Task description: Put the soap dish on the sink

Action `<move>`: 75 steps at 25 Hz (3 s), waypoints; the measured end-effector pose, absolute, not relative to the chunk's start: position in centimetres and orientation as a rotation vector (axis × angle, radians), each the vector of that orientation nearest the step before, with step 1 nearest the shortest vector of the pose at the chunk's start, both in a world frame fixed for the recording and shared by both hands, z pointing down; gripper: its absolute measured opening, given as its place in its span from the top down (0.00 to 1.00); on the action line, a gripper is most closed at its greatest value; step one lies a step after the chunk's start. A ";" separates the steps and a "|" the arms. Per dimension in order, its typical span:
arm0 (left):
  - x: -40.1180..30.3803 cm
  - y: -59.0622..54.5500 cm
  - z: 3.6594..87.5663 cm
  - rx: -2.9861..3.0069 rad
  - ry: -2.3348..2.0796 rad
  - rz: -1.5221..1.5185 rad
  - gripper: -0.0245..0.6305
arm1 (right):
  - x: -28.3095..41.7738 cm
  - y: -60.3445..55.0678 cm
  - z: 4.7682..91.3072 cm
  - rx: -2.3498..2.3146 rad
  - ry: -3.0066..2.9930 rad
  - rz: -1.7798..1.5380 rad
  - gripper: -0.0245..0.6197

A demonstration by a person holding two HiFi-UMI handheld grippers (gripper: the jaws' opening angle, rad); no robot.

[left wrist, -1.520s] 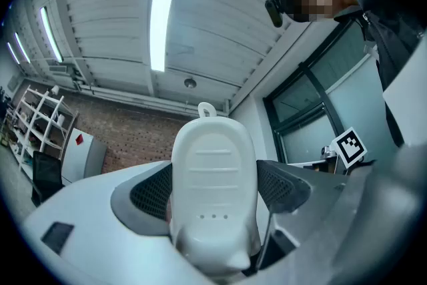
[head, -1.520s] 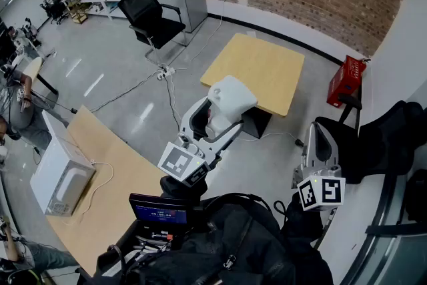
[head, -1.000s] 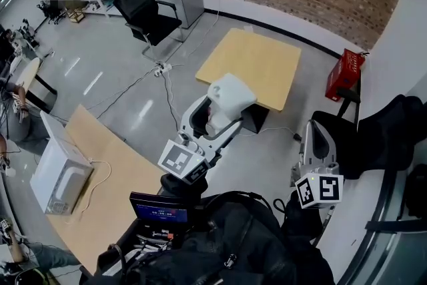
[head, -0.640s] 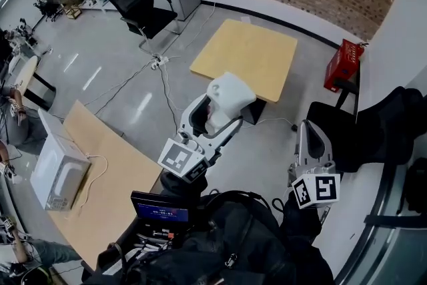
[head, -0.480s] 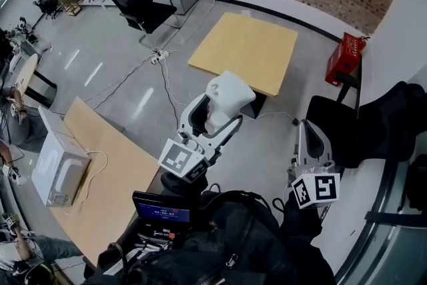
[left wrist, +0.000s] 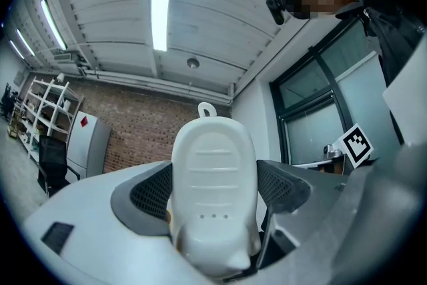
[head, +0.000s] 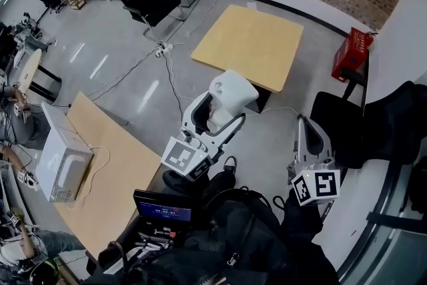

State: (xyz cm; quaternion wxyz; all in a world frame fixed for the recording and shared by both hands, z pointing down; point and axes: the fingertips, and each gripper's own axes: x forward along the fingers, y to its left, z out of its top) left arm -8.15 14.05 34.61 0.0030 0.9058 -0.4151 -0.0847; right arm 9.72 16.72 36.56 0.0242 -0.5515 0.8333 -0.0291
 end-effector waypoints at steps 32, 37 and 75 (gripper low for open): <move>-10.9 -6.2 35.0 2.857 -1.094 -0.328 0.37 | 5.4 -1.2 35.2 -1.858 2.518 -0.058 0.95; -9.2 -7.6 35.4 2.870 -1.073 -0.311 0.37 | 6.9 -2.8 35.7 -1.862 2.506 -0.077 0.95; -1.2 -23.0 44.4 2.781 -1.202 0.054 0.37 | 13.9 -18.7 40.3 -1.719 2.595 -0.273 0.95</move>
